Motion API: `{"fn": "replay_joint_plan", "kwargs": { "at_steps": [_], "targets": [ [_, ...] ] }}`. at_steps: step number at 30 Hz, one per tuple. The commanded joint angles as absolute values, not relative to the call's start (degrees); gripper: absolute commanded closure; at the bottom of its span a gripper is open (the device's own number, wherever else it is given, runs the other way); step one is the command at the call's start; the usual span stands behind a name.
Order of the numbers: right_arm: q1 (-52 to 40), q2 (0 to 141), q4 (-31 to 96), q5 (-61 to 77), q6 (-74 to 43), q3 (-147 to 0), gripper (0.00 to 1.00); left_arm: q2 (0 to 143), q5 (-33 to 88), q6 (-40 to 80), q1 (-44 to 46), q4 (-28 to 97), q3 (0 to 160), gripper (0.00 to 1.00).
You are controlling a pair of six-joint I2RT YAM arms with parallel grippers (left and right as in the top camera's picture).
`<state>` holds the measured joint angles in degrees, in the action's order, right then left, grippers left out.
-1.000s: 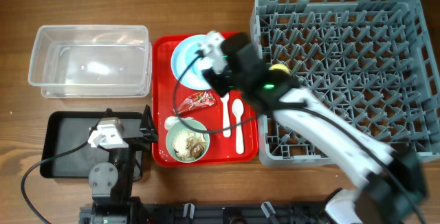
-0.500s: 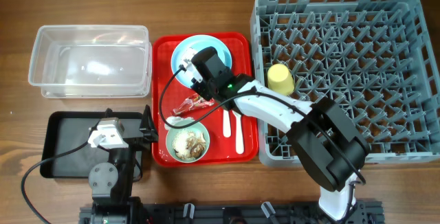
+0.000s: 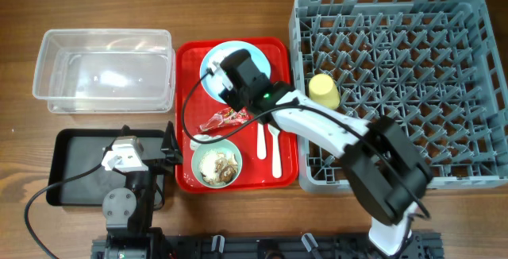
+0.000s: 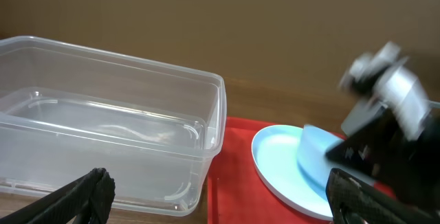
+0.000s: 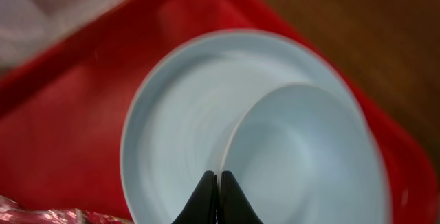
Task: Sort waste into correct bins and load items into the dishwasher rack
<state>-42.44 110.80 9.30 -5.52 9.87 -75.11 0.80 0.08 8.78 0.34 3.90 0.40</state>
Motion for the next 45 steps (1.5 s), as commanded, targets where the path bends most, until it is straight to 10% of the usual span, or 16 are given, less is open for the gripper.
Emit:
{"fn": "replay_joint_plan", "kwargs": {
  "at_steps": [1, 6, 14, 24, 39, 45],
  "targets": [
    [-41.06, 95.13, 11.35, -2.63, 0.51, -80.18, 0.96, 0.38, 0.56, 7.68, 0.49, 4.34, 0.34, 0.00],
    [-31.83, 77.91, 29.93, 15.44, -15.53, -80.16, 0.96, 0.38, 0.58, 7.68, 0.49, 4.34, 0.34, 0.00],
    [-5.19, 69.10, 59.83, 60.97, -1.13, -78.87, 0.96, 0.38, 0.58, 7.70, 0.49, 4.34, 0.34, 0.00],
    [17.87, 69.06, 53.41, 91.55, 10.48, -48.05, 0.96, 0.38, 0.56, 7.70, 0.49, 4.34, 0.34, 0.00],
    [31.57, 69.14, 33.69, 81.08, 4.19, -28.47, 0.96, 0.38, 0.58, 7.68, 0.49, 4.34, 0.34, 0.00],
    [32.88, 69.14, 31.79, 70.04, 2.79, -28.60, 0.71, 0.38, 0.58, 7.68, 0.49, 4.34, 0.34, 0.00]
  ]
}}
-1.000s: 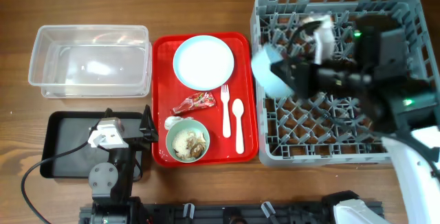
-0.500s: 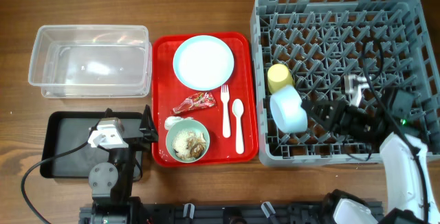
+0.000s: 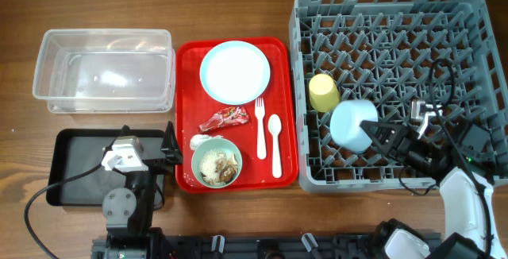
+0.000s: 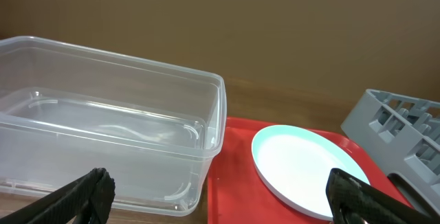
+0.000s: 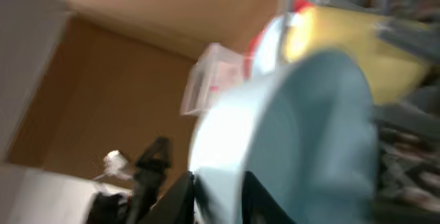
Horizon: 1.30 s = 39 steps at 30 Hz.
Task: Sort waste into correct bins and load items into the dishwasher rack
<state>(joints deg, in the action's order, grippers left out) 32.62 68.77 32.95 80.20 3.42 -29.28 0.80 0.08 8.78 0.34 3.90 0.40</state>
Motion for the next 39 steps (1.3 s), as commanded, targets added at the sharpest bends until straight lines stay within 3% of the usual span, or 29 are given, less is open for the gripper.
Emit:
{"fn": "replay_joint_plan", "kwargs": {
  "at_steps": [1, 3, 6, 11, 13, 16, 21, 25, 29, 33, 39],
  "targets": [
    [32.88, 69.14, 31.62, 69.21, 2.83, -28.84, 0.68, 0.38, 0.58, 7.68, 0.49, 4.34, 0.34, 0.00],
    [32.88, 69.12, 31.77, 67.51, 2.79, -30.35, 0.61, 0.38, 0.58, 7.68, 0.49, 4.34, 0.34, 0.00],
    [32.88, 69.01, 33.67, 62.37, 2.28, -34.94, 0.59, 0.38, 0.56, 7.68, 0.49, 4.34, 0.34, 0.00],
    [32.86, 68.86, 47.70, 40.77, 0.47, -48.62, 0.56, 0.38, 0.58, 7.68, 0.49, 4.34, 0.34, 0.00],
    [32.84, 68.79, 49.63, 39.88, -1.87, -52.77, 0.50, 0.38, 0.58, 7.68, 0.49, 4.34, 0.34, 0.00],
    [31.22, 68.77, 52.86, 40.95, -2.96, -58.81, 0.50, 0.38, 0.58, 7.70, 0.49, 4.34, 0.34, 0.00],
    [13.56, 69.47, 55.64, 31.27, -1.13, -70.37, 0.49, 0.45, 0.58, 7.68, 0.49, 4.34, 0.34, 0.00],
    [-12.93, 74.32, 50.30, 14.74, -9.56, -73.82, 0.48, 0.49, 0.56, 7.68, 0.49, 4.34, 0.34, 0.00],
    [-29.21, 84.93, 47.31, 3.29, -17.02, -73.82, 0.51, 0.49, 0.58, 7.68, 0.49, 4.34, 0.34, 0.00],
    [-35.66, 97.51, 47.40, 2.59, -18.63, -73.82, 0.57, 0.49, 0.56, 7.68, 0.49, 4.34, 0.34, 0.00],
    [-36.80, 110.06, 46.72, 2.83, -18.61, -73.82, 0.57, 0.49, 0.58, 7.70, 0.49, 4.34, 0.34, 0.00]
  ]
}}
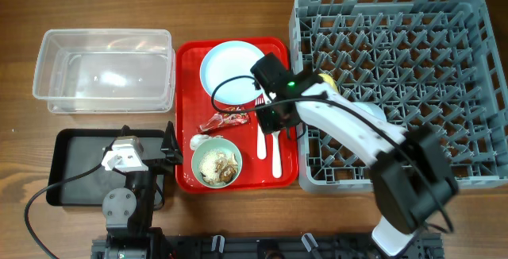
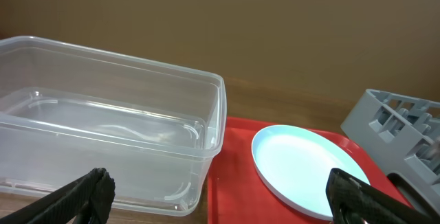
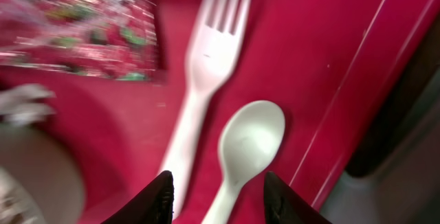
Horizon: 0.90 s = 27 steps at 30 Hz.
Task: Sort waste into correct bins and load items into the dishwasher rack
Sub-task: 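Lower the right gripper onto the white fork and grasp it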
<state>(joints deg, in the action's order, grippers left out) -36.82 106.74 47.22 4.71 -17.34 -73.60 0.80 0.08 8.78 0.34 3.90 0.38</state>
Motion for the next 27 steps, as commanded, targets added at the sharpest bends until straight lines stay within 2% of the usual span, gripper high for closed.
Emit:
{"fn": "replay_joint_plan", "kwargs": {
  "at_steps": [1, 4, 6, 15, 27],
  "targets": [
    [-36.80, 110.69, 46.39, 3.86, -17.93, -73.82, 0.57, 0.49, 0.58, 7.68, 0.49, 4.34, 0.34, 0.00],
    [-36.80, 111.07, 45.80, 4.51, -18.09, -73.82, 0.58, 0.49, 0.58, 7.68, 0.49, 4.34, 0.34, 0.00],
    [-36.80, 111.09, 46.22, 4.45, -18.20, -73.80, 0.65, 0.49, 0.58, 7.68, 0.49, 4.34, 0.34, 0.00],
    [-36.93, 111.13, 49.50, 4.56, -21.23, -69.49, 0.65, 0.49, 0.58, 7.68, 0.49, 4.34, 0.34, 0.00],
    [-39.81, 111.18, 42.44, 2.13, -20.93, -64.99, 0.66, 0.49, 0.58, 7.68, 0.49, 4.34, 0.34, 0.00]
  ]
}}
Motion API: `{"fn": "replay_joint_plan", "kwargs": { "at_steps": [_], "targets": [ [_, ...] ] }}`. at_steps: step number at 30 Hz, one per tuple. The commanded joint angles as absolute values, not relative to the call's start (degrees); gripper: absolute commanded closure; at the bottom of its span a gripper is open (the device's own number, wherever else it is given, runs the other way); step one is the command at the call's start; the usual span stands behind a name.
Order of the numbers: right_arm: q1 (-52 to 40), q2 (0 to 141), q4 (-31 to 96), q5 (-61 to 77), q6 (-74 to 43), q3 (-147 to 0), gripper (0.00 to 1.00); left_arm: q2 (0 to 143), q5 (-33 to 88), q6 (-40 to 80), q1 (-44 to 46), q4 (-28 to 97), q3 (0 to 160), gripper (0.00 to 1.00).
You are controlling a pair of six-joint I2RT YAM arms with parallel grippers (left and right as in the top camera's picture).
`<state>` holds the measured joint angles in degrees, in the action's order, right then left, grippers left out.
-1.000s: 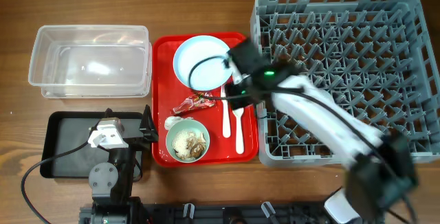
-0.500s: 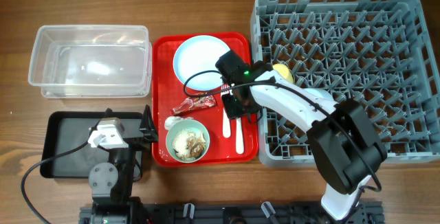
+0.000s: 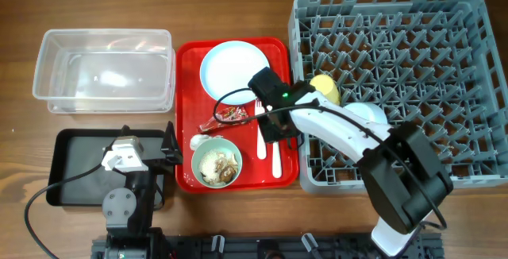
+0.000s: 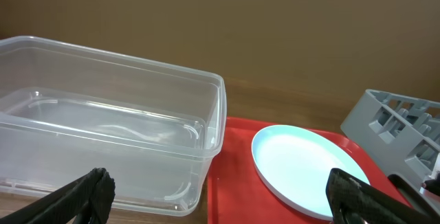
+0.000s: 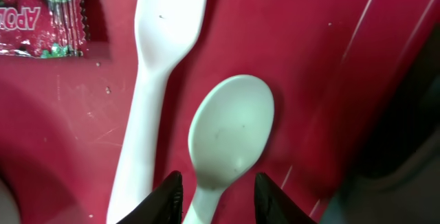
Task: Sort waste into correct bins and load items into the dishwasher rack
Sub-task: 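Lower the right gripper onto the white fork and grasp it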
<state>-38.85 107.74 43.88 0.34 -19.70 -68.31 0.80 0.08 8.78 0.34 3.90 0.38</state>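
Note:
On the red tray (image 3: 187, 60) lie a white fork (image 5: 155, 80) and a white spoon (image 5: 230, 131) side by side. My right gripper (image 5: 218, 195) is open low over them, its fingertips on either side of the spoon's neck. In the overhead view the right gripper (image 3: 274, 124) covers the spoon's head, and the spoon's handle (image 3: 276, 160) shows below it. A light blue plate (image 3: 234, 70), a red wrapper (image 3: 226, 116), a white crumpled tissue (image 3: 198, 141) and a bowl of leftovers (image 3: 216, 164) share the tray. My left gripper (image 4: 220, 203) is open and holds nothing.
The grey dishwasher rack (image 3: 397, 21) at the right holds a yellow cup (image 3: 325, 86) and a light blue bowl (image 3: 369, 116). A clear plastic bin (image 3: 103, 68) stands at the back left, a black tray (image 3: 79, 164) in front of it.
My right gripper, still open, has come down closer to the tray and now straddles the spoon's neck instead of hovering over fork and spoon. The left arm has not moved.
My right gripper was shut on the rim of the light blue bowl on the plate. Then it held the bowl over the rack beside the yellow cup. Then the bowl lay in the rack and the gripper was open above the cutlery, now low around the spoon.

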Motion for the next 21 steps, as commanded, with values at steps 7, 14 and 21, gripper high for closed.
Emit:
{"fn": "replay_joint_plan", "kwargs": {
  "at_steps": [7, 14, 21],
  "targets": [
    [-39.79, 111.18, 39.42, 0.40, -17.93, -65.25, 0.66, 0.49, 0.58, 7.68, 0.49, 4.34, 0.34, 0.00],
    [-39.81, 111.15, 38.54, -3.62, -16.49, -69.01, 0.65, 0.49, 0.58, 7.68, 0.49, 4.34, 0.34, 0.00],
    [-39.79, 111.15, 38.24, -4.49, -16.45, -69.87, 0.74, 0.49, 0.58, 7.70, 0.49, 4.34, 0.34, 0.00]
  ]
}}
